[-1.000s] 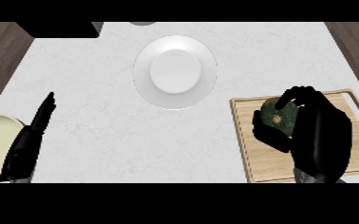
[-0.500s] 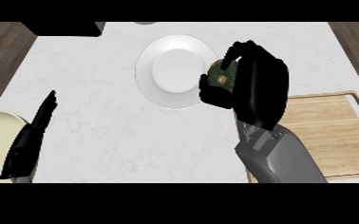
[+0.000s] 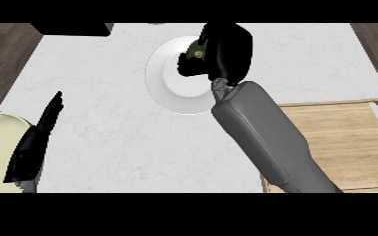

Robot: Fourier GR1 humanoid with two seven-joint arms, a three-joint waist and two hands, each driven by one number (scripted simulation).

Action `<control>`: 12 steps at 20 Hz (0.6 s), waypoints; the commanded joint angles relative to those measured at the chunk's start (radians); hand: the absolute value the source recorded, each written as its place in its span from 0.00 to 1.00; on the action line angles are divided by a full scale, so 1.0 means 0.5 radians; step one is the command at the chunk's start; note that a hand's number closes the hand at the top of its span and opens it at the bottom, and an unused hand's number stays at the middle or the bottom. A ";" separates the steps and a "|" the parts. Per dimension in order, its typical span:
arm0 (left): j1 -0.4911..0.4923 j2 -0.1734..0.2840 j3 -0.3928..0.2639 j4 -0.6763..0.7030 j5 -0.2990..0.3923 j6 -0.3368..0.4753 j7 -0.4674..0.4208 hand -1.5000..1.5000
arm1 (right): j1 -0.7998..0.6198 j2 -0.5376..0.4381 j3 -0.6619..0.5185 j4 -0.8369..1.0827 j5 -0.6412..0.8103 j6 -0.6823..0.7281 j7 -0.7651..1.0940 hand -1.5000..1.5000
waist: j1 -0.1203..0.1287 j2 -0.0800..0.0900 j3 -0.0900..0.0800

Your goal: Pick the squash from the tray and place it in the plate

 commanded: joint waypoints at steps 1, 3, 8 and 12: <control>0.042 -0.027 -0.042 -0.129 -0.040 0.022 0.042 0.50 | -0.110 0.014 -0.045 0.498 -0.206 -0.258 -0.115 1.00 | 0.037 0.009 0.002; -0.018 -0.070 -0.053 0.005 -0.059 0.046 -0.011 0.50 | -0.278 0.014 0.047 0.707 -0.334 -0.324 -0.064 1.00 | 0.044 0.012 0.000; -0.042 -0.011 -0.018 0.083 -0.039 -0.022 -0.084 0.50 | -0.423 0.014 -0.026 1.153 -0.578 -0.483 -0.335 1.00 | 0.073 0.026 -0.001; -0.124 -0.033 -0.070 -0.044 -0.033 -0.045 0.076 0.50 | -0.313 0.014 -0.171 1.192 -0.794 -0.818 -0.433 1.00 | 0.113 0.048 0.006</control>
